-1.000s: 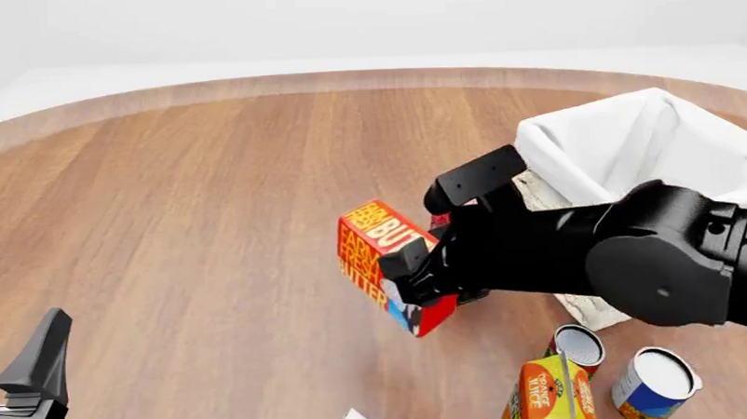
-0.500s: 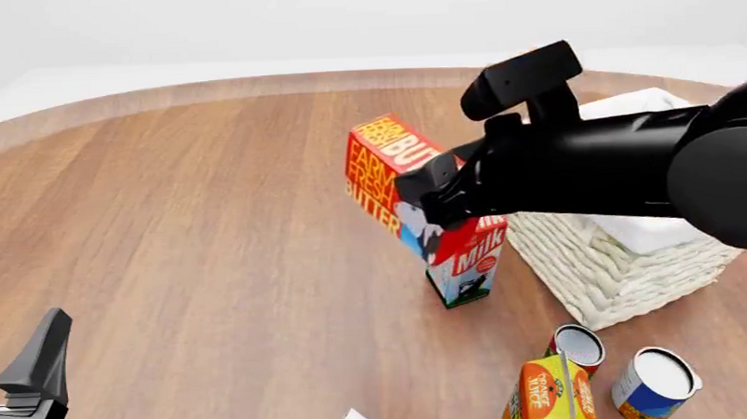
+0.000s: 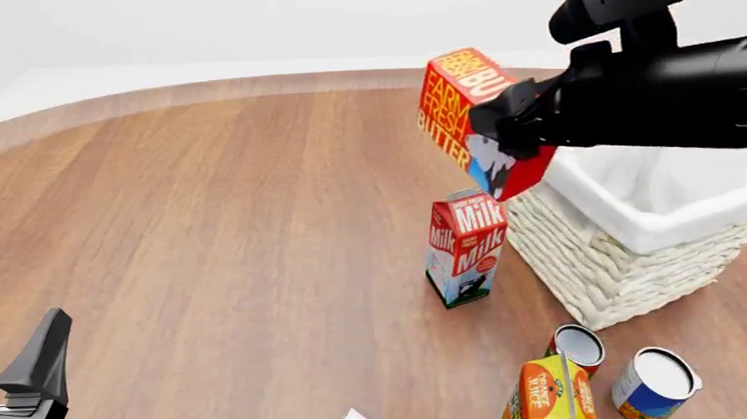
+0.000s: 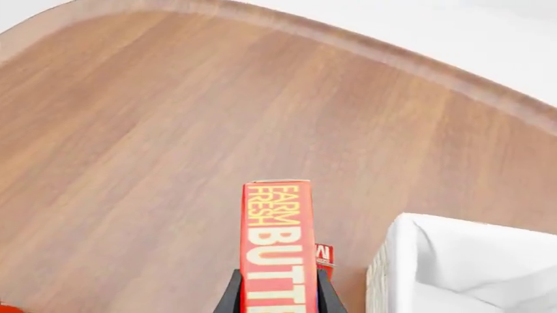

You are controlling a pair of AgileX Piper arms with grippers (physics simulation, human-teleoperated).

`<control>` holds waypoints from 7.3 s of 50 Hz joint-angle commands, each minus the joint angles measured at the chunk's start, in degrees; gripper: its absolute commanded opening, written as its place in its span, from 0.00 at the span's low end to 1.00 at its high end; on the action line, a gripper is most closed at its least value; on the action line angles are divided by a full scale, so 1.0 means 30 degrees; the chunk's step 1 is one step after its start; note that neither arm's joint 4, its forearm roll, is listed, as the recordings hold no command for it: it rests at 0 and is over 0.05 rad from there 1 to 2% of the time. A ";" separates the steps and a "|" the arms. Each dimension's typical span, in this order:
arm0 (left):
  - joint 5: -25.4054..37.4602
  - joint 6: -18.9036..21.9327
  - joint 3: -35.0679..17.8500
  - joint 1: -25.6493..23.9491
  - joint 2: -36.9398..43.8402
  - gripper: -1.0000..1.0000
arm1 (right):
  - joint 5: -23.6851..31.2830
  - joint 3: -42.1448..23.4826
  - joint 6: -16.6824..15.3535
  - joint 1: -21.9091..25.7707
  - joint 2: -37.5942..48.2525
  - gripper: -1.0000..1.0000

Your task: Pick up the cream cheese box and the butter, and put them in the basket.

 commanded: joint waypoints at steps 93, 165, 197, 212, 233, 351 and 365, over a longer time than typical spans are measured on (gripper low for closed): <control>0.0000 0.0000 0.0000 0.0000 0.0000 1.00 | -0.4632 0.3944 0.8012 -1.0982 -0.2861 0.00; 0.0000 0.0000 0.0000 0.0000 0.0000 1.00 | -0.4865 0.4781 1.1017 -1.1240 -0.2536 0.00; 0.0000 0.0000 0.0000 0.0000 0.0000 1.00 | -0.5832 0.5391 1.1609 -1.1856 -0.1982 0.00; 0.0000 0.0000 0.0000 0.0000 0.0000 1.00 | -0.7190 0.5787 1.2037 -1.1907 -0.0914 0.00; 0.0000 0.0000 0.0000 0.0000 0.0000 1.00 | -0.8244 0.6005 1.2288 -1.1904 0.0151 0.00; 0.0000 0.0000 0.0000 0.0000 0.0000 1.00 | -0.1940 0.1633 0.9775 0.2180 -0.1520 1.00; 0.0000 0.0000 0.0000 0.0000 0.0000 1.00 | -0.1965 0.1564 0.9790 0.3906 -0.0683 1.00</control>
